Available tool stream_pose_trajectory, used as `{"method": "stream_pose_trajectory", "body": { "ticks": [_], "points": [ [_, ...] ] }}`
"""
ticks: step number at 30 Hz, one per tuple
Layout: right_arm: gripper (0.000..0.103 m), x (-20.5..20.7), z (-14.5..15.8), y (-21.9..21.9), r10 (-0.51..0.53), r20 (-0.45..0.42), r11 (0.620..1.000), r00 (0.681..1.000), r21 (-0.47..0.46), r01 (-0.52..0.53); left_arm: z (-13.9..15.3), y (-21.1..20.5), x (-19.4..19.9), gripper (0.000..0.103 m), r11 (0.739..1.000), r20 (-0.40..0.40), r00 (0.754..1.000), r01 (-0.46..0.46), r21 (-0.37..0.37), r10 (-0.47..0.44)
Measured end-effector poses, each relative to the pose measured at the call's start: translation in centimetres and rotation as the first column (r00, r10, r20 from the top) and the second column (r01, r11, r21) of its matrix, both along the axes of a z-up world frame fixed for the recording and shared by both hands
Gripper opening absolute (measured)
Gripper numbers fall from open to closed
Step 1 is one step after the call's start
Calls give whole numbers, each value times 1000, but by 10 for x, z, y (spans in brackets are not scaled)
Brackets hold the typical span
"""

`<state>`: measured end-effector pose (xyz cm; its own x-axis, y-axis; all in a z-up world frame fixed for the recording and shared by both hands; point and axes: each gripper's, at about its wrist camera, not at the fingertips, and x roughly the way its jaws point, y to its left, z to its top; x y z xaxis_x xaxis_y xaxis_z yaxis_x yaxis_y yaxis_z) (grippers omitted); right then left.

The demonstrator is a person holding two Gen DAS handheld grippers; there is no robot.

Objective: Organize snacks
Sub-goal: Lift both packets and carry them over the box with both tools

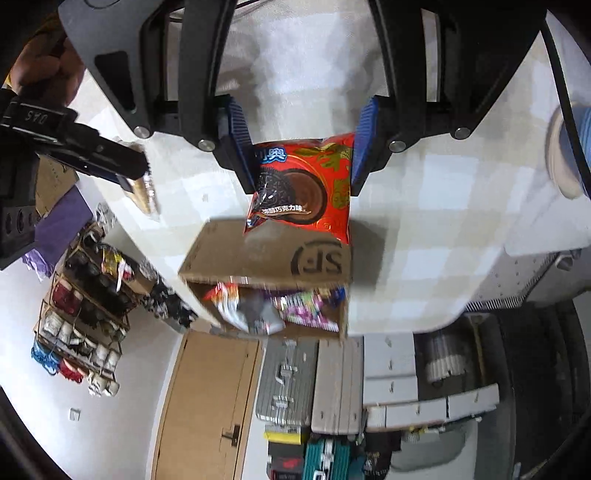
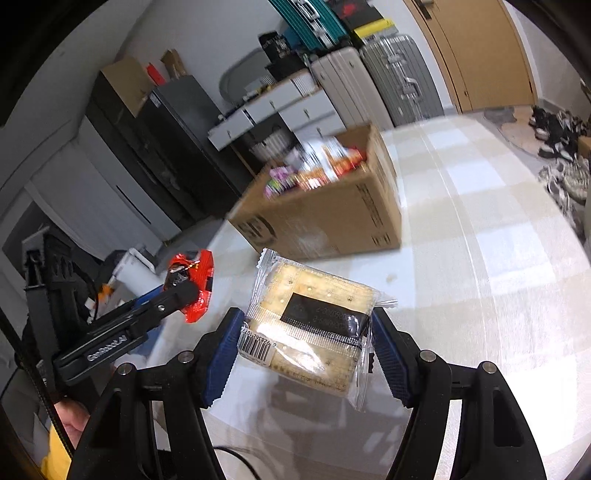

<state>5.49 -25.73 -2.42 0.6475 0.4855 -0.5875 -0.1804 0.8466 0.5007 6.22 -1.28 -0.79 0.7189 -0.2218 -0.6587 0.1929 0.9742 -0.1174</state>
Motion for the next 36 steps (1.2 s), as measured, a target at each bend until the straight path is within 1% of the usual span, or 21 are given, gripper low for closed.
{"method": "stream_pose_trajectory", "body": {
  "ticks": [3,7,10,14,17,20,24,25,27,29,32,36],
  "points": [
    [69,2,21,1,3,48,1000,999,7,-3,20,5,-2,45,1000,34,999,-8,-6,8],
    [69,19,55,-1,-3,83,999,997,36,0,49,12,6,45,999,63,998,-4,-36,7],
    [69,34,83,-1,-6,127,1000,992,15,4,71,19,19,45,999,83,996,-9,-46,13],
    [69,58,113,1,-2,174,1000,985,-4,3,97,24,44,45,999,79,997,-1,-52,5],
    [69,76,126,1,-5,189,1000,982,-9,6,112,18,64,45,999,75,997,23,-40,-20],
    [69,98,132,4,-5,200,1000,980,-24,10,122,15,89,45,998,51,998,42,-39,-40],
    [69,134,132,5,-6,181,1000,983,4,6,119,7,127,45,998,-4,999,50,-38,-50],
    [69,142,130,5,-4,170,1000,985,15,2,114,4,138,45,998,-16,999,50,-37,-51],
    [69,158,124,5,-3,149,1000,989,21,0,104,0,161,45,996,-52,996,67,-58,-70],
    [69,177,115,7,2,119,1000,993,6,-3,93,-5,178,45,997,-82,994,62,-50,-66],
    [69,204,97,10,8,50,1000,999,-2,-8,75,-8,198,45,996,-112,991,64,-65,-71],
    [69,233,67,12,17,-30,999,999,-30,-17,50,-20,215,45,994,-127,988,83,-69,-91]
  ]
}}
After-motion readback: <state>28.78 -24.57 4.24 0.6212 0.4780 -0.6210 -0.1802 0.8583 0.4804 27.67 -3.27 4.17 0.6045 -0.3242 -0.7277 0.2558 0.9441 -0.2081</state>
